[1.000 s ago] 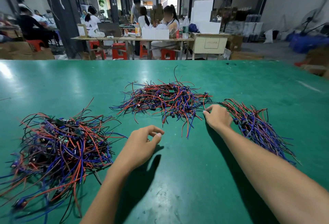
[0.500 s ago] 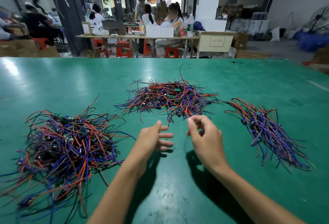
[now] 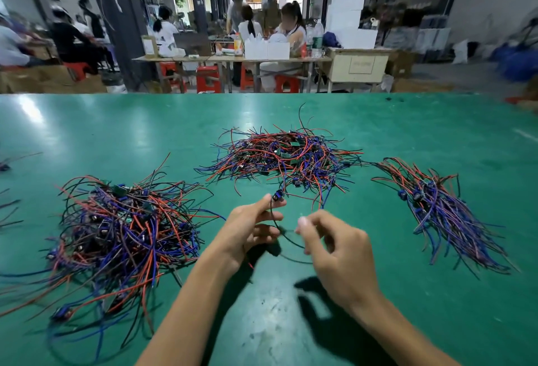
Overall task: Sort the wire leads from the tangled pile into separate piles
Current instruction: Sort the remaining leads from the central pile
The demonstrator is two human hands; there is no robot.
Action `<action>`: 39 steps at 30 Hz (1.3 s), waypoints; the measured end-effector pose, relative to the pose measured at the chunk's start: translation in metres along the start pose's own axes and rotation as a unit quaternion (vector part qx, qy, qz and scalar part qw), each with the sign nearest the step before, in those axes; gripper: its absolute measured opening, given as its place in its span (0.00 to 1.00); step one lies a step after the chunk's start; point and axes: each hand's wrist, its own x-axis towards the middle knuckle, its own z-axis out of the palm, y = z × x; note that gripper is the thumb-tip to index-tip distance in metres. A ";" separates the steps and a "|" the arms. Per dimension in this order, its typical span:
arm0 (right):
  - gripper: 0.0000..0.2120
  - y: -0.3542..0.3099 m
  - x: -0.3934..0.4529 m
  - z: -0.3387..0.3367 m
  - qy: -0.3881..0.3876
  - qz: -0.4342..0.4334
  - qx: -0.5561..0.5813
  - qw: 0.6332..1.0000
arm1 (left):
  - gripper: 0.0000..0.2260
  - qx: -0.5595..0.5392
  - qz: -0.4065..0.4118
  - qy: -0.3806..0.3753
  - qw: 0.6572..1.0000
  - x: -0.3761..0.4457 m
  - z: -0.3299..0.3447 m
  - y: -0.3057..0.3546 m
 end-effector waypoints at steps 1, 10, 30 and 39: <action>0.16 0.006 0.006 -0.004 0.009 0.029 -0.017 0.999 | 0.17 0.013 0.009 -0.003 1.000 0.000 0.000 0.001; 0.12 0.015 0.030 -0.004 -0.102 0.250 0.332 0.904 | 0.13 0.110 0.041 -0.133 0.984 -0.008 0.001 0.004; 0.06 0.041 0.025 0.014 -0.126 0.209 0.164 0.956 | 0.21 -0.673 0.227 -0.131 0.692 -0.028 -0.061 0.042; 0.10 0.055 0.074 0.033 -0.071 0.164 -0.040 0.983 | 0.12 -0.538 0.188 -0.053 0.820 -0.025 -0.039 0.044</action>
